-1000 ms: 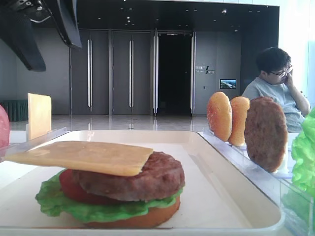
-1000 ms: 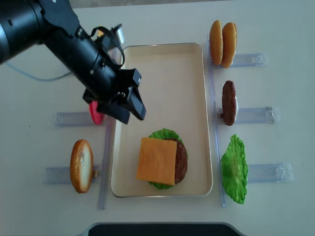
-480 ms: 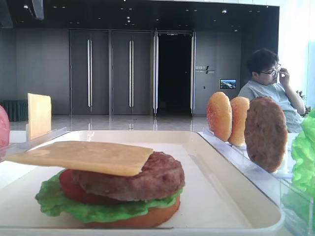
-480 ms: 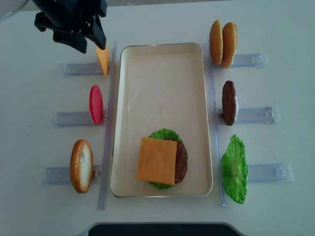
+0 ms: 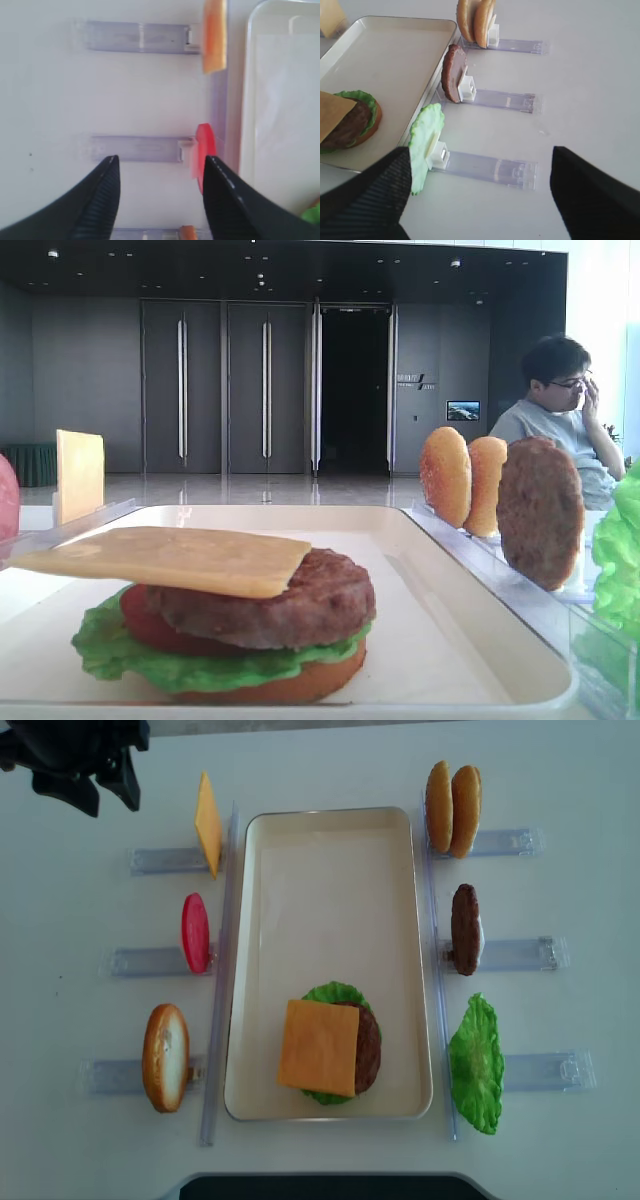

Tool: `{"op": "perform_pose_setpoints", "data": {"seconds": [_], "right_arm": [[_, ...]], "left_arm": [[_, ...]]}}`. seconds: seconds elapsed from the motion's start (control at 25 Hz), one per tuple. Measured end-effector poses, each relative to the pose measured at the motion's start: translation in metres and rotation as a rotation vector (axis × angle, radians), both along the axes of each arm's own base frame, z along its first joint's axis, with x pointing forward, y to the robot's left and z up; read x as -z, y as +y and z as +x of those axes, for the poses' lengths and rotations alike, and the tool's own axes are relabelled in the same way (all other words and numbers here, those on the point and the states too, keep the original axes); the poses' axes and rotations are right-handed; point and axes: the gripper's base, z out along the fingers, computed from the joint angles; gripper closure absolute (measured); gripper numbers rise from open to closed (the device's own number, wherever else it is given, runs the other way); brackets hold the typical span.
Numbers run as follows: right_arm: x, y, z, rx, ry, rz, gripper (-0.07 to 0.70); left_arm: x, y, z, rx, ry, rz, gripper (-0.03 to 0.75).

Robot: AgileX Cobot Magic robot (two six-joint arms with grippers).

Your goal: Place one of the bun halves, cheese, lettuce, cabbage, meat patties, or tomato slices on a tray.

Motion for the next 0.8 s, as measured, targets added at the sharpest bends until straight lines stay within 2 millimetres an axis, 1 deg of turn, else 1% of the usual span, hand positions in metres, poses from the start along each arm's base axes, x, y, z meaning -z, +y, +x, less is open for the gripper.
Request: {"op": "perform_pose_setpoints", "data": {"seconds": [0.08,0.24,0.48,0.64,0.72,0.8], "right_arm": [[0.0,0.0,0.0,0.0,0.0,0.0,0.09],[0.0,0.0,0.0,0.0,0.0,0.0,0.09],[0.0,0.0,0.0,0.0,0.0,0.0,0.09],[0.0,0.0,0.0,0.0,0.0,0.0,0.09],[0.0,0.0,0.0,0.0,0.0,0.0,0.09],[0.0,0.0,0.0,0.0,0.0,0.0,0.09]], "left_arm": [[0.0,0.012,0.001,-0.018,-0.001,0.022,0.305],[0.0,0.03,0.001,-0.053,0.0,0.037,0.309],[0.0,0.058,0.0,-0.109,0.002,0.055,0.358],[-0.003,0.066,-0.002,-0.113,-0.002,0.086,0.376],[-0.009,0.067,-0.006,-0.11,-0.021,0.108,0.377],[-0.021,0.069,-0.013,-0.11,-0.052,0.141,0.377]]}}
